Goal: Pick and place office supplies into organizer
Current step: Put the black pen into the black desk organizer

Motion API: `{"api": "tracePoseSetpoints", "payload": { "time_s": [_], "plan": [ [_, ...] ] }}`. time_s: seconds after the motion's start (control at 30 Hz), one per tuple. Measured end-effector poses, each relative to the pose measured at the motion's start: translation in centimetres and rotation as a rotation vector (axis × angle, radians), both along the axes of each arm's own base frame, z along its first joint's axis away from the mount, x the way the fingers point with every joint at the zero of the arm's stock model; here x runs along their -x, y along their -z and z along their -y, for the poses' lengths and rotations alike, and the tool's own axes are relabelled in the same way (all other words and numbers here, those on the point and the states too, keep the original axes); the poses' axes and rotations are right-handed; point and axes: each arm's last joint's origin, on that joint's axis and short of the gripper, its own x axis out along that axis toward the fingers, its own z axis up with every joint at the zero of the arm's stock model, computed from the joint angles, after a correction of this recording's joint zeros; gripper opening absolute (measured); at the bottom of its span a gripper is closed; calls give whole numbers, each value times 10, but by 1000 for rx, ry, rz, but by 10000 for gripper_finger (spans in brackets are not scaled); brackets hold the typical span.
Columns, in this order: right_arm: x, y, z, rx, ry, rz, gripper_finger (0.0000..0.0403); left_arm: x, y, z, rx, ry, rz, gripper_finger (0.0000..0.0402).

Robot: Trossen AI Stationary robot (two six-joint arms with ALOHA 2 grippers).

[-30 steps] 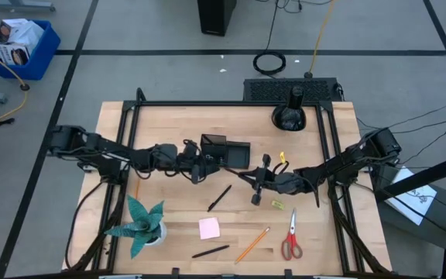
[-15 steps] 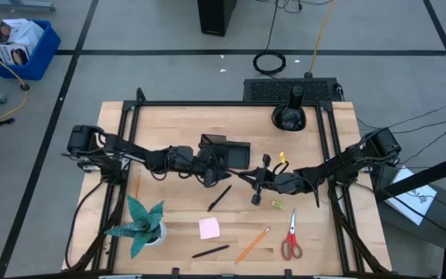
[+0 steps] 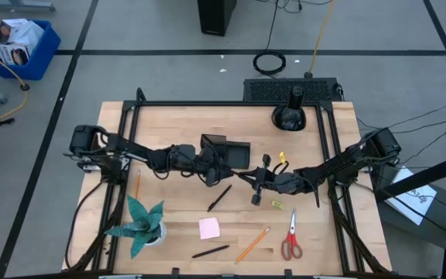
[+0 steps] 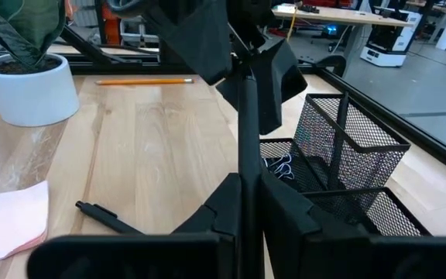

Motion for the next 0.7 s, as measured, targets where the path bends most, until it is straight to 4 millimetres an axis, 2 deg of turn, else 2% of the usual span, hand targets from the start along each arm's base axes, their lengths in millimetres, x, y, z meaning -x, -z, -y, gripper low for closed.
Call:
{"api": "tracePoseSetpoints", "payload": {
  "time_s": [0.23, 0.7],
  "plan": [
    [0, 0, 0, -1, 0, 2, 28, 0, 0, 0, -29, -15, -2, 209],
    [-1, -1, -1, -27, -31, 21, 26, 0, 1, -1, -92, -29, -3, 36]
  ]
}}
